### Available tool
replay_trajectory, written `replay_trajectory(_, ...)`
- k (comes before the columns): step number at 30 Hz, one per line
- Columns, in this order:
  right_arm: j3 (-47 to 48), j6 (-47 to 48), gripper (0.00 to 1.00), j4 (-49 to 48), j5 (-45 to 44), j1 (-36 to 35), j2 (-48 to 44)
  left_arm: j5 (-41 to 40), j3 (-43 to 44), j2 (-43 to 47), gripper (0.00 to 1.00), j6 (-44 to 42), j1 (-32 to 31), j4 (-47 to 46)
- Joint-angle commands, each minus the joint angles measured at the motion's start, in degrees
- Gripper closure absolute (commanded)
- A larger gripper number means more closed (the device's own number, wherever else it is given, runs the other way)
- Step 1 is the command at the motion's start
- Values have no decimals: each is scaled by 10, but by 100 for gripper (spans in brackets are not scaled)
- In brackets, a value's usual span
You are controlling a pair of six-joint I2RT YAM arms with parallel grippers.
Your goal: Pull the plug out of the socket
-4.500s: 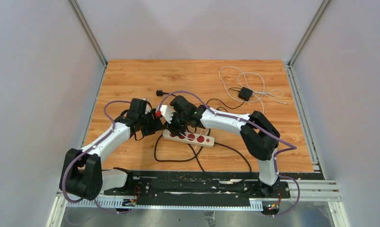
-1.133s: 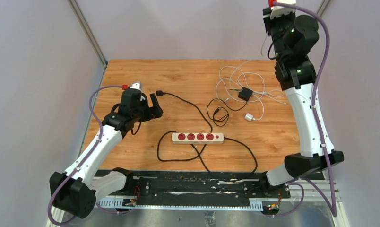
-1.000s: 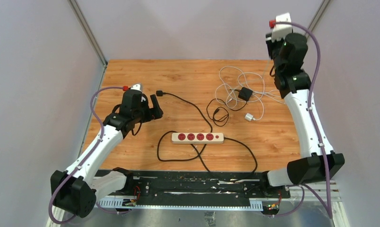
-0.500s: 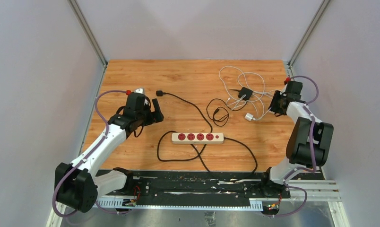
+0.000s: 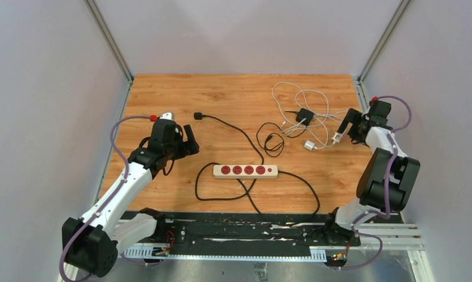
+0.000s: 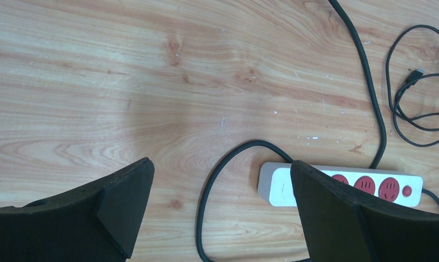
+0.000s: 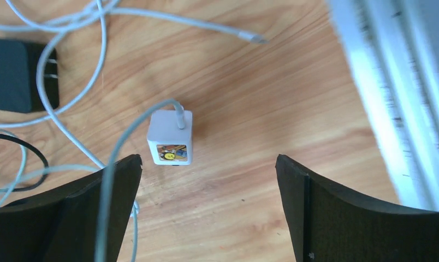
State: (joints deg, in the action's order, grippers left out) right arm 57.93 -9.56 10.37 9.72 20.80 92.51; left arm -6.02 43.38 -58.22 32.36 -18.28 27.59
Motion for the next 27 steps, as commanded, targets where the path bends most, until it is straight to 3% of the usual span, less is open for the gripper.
replay_trajectory(1,38,8,0,46,-59,20,-89,-41,19,25,0,9,2,39)
replay_trajectory(7,28,-14,0,70,-22,20,-213,-83,43,55,0,12,2,73)
replay_trajectory(16,-56,-53,0,94,-91,20,-435,-136,50,116,0,16,2,109)
replay_trajectory(20,-77,-65,0,108,-135,20,-479,-142,54,127,0,10,2,118)
replay_trajectory(27,-76,-72,0,109,-107,19,-492,-136,66,137,0,7,2,135)
